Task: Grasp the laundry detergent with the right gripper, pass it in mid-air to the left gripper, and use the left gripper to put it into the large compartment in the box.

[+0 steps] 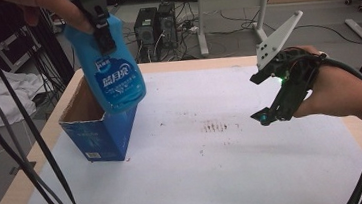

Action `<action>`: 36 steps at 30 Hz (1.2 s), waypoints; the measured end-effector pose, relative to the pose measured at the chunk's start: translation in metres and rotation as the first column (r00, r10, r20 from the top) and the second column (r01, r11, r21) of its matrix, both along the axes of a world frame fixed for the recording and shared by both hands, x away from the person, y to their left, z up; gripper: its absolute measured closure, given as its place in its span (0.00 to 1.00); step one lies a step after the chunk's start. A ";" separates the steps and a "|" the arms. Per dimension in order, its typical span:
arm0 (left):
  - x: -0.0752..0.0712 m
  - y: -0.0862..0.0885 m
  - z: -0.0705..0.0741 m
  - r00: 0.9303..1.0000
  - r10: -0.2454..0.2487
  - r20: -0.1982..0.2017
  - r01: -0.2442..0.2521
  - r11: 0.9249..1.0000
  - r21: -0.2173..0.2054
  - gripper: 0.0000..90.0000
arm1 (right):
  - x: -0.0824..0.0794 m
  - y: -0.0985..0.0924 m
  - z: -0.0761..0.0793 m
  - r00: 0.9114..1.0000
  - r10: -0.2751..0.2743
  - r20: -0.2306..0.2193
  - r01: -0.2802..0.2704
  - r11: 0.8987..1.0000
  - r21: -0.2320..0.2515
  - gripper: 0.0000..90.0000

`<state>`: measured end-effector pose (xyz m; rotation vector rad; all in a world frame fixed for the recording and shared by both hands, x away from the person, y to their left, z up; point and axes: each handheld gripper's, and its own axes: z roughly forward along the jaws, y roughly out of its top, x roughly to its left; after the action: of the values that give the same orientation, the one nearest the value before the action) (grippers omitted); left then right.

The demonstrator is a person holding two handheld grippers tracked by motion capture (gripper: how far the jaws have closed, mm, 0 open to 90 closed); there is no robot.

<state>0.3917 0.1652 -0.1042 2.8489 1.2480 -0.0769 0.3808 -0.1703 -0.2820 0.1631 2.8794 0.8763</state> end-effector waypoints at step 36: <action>0.043 0.079 -0.090 0.966 0.255 -0.049 -0.248 0.962 0.116 0.43 | 0.007 -0.008 -0.011 0.999 -0.051 -0.015 0.050 0.998 -0.037 0.01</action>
<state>0.4350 0.2445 -0.1946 2.7661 1.6665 -0.0960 0.3875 -0.1787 -0.2934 0.2393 2.8902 0.8161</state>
